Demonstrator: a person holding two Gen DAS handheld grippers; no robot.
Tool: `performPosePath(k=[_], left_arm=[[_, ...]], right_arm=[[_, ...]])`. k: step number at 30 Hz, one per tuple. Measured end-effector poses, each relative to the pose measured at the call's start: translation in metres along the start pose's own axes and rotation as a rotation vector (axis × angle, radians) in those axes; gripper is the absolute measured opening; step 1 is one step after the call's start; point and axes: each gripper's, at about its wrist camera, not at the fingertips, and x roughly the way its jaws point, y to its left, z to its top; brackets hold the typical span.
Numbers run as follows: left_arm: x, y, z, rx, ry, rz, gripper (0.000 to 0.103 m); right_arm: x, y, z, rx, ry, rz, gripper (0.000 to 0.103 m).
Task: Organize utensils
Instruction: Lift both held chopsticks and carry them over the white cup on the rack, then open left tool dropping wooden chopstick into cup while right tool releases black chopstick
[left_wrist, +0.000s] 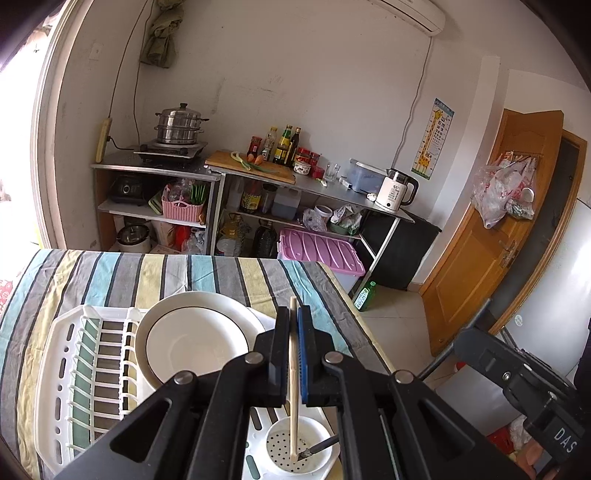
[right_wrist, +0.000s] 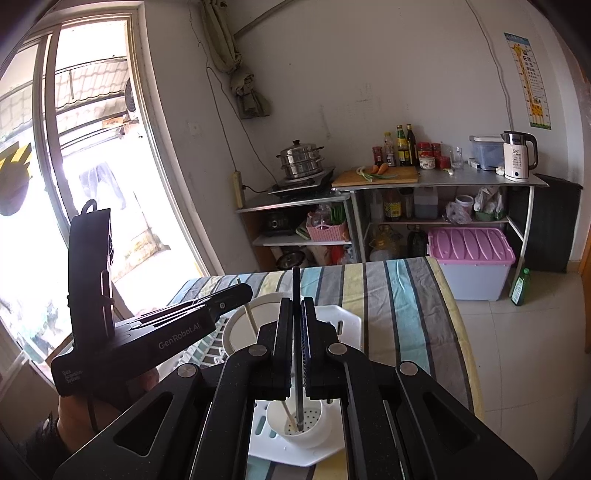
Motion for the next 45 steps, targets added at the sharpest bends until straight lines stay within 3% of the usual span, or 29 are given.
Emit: performPosePath(k=[10, 21, 27, 37, 45], left_arm=[[0.016, 0.018, -0.019, -0.043, 0.047, 0.029, 0.005], [0.001, 0.021, -0.030, 0.001, 0.050, 0.075, 0.006], [-0.011, 0.016, -0.036, 0.031, 0.050, 0.093, 0.018], [-0.054, 0.005, -0.062, 0.112, 0.022, 0.119, 0.020], [-0.114, -0.001, -0.114, 0.196, -0.008, 0.140, 0.020]], right_arm=[[0.010, -0.018, -0.010, 0.036, 0.033, -0.034, 0.004], [0.001, -0.033, -0.013, 0.035, 0.070, -0.070, 0.005], [-0.008, -0.035, -0.020, 0.028, 0.081, -0.078, 0.015], [-0.046, -0.028, -0.039, 0.009, 0.051, -0.072, 0.015], [-0.092, -0.002, -0.086, -0.030, 0.036, -0.030, 0.016]])
